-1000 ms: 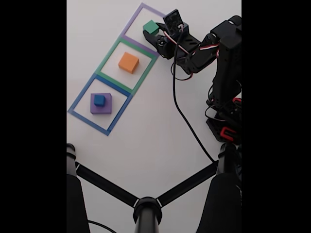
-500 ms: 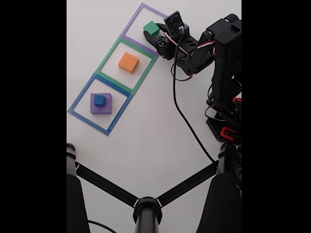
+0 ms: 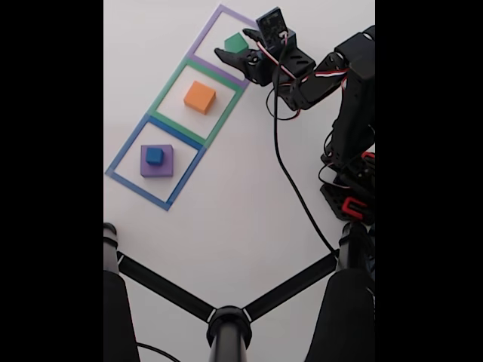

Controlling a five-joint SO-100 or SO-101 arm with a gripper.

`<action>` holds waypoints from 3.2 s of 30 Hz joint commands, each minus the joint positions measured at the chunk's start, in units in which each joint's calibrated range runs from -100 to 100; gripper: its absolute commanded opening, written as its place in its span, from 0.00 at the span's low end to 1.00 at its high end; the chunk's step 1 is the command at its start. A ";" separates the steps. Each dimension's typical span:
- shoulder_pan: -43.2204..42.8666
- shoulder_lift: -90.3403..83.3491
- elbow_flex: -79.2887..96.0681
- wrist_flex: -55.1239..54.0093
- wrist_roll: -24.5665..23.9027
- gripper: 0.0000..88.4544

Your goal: Tower of hanoi

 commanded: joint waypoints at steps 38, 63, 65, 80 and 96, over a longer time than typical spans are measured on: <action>-29.65 -56.24 -49.95 122.35 0.00 0.05; -38.42 -62.65 3.48 60.19 0.00 0.38; -38.72 -60.24 8.29 51.13 0.00 0.38; -40.32 -32.76 16.65 11.87 0.00 0.37; -42.23 -11.69 8.20 -2.05 0.00 0.37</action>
